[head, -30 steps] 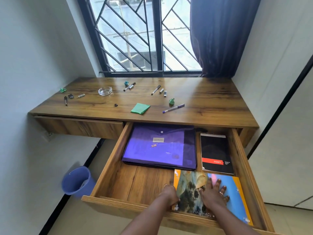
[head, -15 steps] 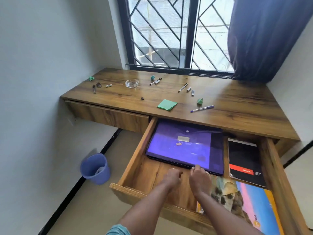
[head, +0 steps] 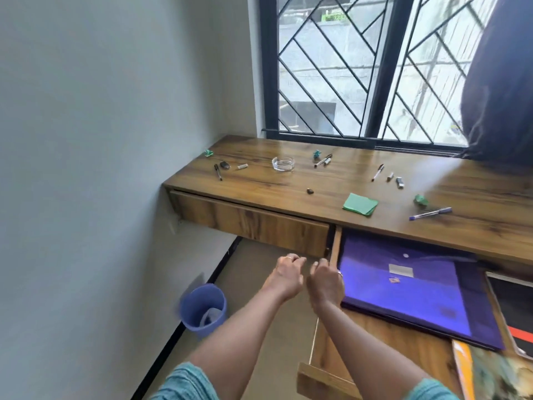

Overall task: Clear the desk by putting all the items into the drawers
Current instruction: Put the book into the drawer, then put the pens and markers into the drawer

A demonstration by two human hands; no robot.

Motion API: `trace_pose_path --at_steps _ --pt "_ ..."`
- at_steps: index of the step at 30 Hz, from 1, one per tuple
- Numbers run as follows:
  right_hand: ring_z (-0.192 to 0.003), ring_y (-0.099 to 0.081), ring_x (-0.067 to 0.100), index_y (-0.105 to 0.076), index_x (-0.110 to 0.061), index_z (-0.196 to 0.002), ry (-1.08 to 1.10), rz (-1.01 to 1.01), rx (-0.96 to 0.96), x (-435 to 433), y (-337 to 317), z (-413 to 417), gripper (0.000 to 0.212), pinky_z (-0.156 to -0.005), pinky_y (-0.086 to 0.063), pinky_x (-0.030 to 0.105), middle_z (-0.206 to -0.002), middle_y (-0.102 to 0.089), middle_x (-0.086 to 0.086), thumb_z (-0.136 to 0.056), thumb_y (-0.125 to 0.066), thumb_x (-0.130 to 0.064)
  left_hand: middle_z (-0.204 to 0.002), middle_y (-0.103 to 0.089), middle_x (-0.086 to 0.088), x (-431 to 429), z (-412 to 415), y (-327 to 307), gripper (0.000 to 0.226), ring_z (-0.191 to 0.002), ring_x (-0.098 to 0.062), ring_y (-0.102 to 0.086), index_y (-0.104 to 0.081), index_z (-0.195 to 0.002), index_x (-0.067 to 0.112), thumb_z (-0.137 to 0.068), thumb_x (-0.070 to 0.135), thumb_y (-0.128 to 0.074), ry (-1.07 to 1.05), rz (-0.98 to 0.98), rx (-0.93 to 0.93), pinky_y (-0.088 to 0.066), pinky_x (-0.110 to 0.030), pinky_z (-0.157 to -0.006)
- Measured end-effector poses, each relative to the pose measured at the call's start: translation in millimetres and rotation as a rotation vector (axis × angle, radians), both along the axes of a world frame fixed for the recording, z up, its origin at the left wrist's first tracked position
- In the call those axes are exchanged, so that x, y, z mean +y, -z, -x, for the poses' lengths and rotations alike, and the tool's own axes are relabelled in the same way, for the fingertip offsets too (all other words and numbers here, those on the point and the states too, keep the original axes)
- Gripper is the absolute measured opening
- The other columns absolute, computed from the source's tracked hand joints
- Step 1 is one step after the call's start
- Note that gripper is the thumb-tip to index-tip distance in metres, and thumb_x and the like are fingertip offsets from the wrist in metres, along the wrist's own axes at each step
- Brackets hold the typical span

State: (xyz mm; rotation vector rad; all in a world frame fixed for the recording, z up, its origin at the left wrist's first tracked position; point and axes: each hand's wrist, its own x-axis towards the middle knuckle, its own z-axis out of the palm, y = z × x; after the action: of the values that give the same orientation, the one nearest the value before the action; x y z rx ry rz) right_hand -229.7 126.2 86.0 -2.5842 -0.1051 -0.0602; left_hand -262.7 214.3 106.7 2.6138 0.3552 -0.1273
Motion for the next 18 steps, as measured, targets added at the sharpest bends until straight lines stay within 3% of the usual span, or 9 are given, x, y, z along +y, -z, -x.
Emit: trace_pose_path --at_steps 6,18 --pt "-0.103 -0.059 0.03 -0.06 -0.007 -0.111 0.065 -0.036 -0.037 49 -14 -27 0.031 -0.083 -0.047 0.035 -0.114 -0.061 0.013 -0.097 -0.038 -0.023 -0.145 -0.038 -0.007 53 -39 -6 0.05 -0.136 -0.025 -0.032 -0.041 -0.142 0.014 -0.092 0.013 -0.045 0.048 0.004 -0.018 -0.029 -0.033 -0.114" --pt "-0.111 -0.052 0.037 -0.062 0.001 -0.109 0.41 -0.111 0.016 66 -8 -187 0.029 -0.091 -0.043 0.039 -0.12 -0.055 0.019 -0.091 -0.045 -0.013 -0.137 -0.05 -0.016 62 -208 -26 0.044 -0.13 -0.029 -0.042 -0.049 -0.136 0.006 -0.092 0.008 -0.044 0.177 -0.001 -0.068 -0.029 -0.029 -0.11"
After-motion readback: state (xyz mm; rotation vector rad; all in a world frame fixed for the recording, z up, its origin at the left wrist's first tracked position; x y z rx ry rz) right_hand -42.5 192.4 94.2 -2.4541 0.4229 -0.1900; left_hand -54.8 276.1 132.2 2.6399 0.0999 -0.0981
